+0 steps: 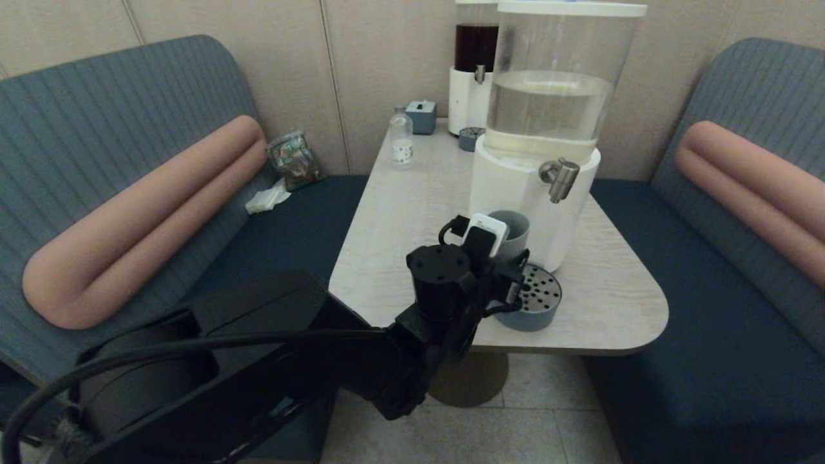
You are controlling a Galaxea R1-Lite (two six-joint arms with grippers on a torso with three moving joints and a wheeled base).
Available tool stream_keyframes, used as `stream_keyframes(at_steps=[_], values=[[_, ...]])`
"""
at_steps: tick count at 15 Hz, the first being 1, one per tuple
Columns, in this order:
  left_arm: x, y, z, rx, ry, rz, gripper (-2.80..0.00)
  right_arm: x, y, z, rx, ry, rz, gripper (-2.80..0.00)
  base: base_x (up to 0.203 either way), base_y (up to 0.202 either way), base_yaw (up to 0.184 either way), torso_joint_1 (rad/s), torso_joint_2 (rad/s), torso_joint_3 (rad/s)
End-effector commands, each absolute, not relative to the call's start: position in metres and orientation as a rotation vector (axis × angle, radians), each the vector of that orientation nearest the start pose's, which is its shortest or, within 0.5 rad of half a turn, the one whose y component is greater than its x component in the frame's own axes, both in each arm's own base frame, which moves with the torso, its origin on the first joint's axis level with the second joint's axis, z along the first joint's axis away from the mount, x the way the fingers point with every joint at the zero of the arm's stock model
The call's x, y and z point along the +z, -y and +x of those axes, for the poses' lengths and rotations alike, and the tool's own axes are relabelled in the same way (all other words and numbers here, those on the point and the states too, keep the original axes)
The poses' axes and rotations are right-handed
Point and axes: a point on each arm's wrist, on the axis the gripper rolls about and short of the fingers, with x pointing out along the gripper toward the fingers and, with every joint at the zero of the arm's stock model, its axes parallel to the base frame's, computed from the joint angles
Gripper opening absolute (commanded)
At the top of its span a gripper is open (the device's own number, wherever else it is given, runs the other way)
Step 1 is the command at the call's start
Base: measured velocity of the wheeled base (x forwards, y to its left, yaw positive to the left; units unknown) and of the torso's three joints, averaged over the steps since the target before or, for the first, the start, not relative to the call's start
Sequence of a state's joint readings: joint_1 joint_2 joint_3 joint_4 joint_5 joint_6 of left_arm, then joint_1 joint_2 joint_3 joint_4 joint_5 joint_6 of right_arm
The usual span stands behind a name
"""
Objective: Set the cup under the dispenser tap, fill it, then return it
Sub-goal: Place the cup next to the water dispenser
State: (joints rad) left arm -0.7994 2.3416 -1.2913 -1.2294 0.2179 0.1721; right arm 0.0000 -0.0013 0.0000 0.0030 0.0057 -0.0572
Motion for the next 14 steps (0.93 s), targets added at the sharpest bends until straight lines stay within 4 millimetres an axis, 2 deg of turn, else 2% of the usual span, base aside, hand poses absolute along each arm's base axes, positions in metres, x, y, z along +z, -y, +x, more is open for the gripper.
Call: stream_keyframes(at_steps=[1, 7, 14], values=[[0.129, 0.319, 0.320, -0.555, 0.218, 0.074, -2.80, 0.075, 0.000, -0.023, 0.006, -0.001, -0.058, -2.80, 0.000, 0.000, 0.000, 0.000, 0.00, 0.000], [0.134, 0.280, 0.322, -0.451, 0.205, 0.081, -2.80, 0.075, 0.000, -0.023, 0.006, -0.001, -0.058, -2.80, 0.000, 0.000, 0.000, 0.000, 0.00, 0.000], [0.115, 0.214, 0.352, -0.290, 0.195, 0.095, -2.80, 0.075, 0.000, -0.023, 0.006, -0.001, -0.058, -2.80, 0.000, 0.000, 0.000, 0.000, 0.00, 0.000]])
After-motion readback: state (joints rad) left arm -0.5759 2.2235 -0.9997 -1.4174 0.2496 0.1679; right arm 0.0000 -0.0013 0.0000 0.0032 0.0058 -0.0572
